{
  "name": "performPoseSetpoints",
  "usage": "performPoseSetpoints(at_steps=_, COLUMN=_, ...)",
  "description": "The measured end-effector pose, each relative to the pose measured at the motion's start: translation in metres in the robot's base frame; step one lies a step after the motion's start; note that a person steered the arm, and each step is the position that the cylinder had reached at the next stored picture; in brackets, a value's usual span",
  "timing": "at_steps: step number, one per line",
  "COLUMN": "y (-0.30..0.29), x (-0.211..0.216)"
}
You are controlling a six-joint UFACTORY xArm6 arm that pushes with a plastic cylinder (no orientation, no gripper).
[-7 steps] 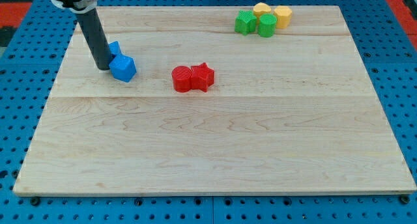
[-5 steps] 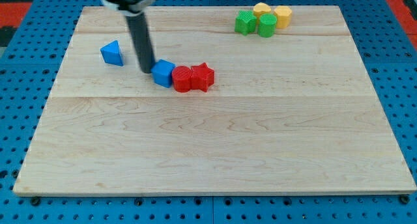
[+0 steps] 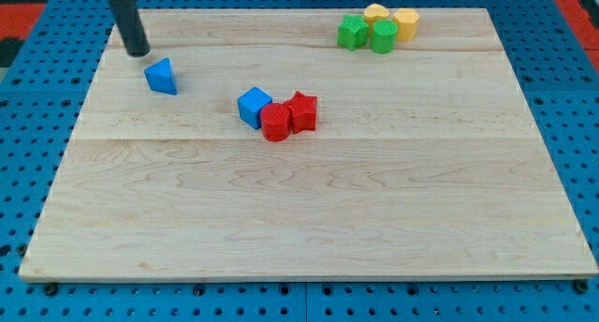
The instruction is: Move blue triangle to the red circle
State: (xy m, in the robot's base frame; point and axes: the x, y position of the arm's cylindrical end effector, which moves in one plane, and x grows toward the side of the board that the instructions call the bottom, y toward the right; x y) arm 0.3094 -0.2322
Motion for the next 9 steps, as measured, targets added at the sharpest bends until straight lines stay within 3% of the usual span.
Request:
performPoseSetpoints(at_steps=1, y=0.048, x=0.047)
performPoseSetpoints(at_steps=3, y=0.170, x=0.047)
performPoseSetpoints(at_steps=5, y=0.192, x=-0.001)
performPoseSetpoints(at_steps=6, y=0.240, x=0.031)
performPoseSetpoints(at_steps=7, y=0.246, x=0.058)
performPoseSetpoints(at_steps=8, y=0.266, x=0.026)
performPoseSetpoints(at_steps=9, y=0.244, x=-0.007)
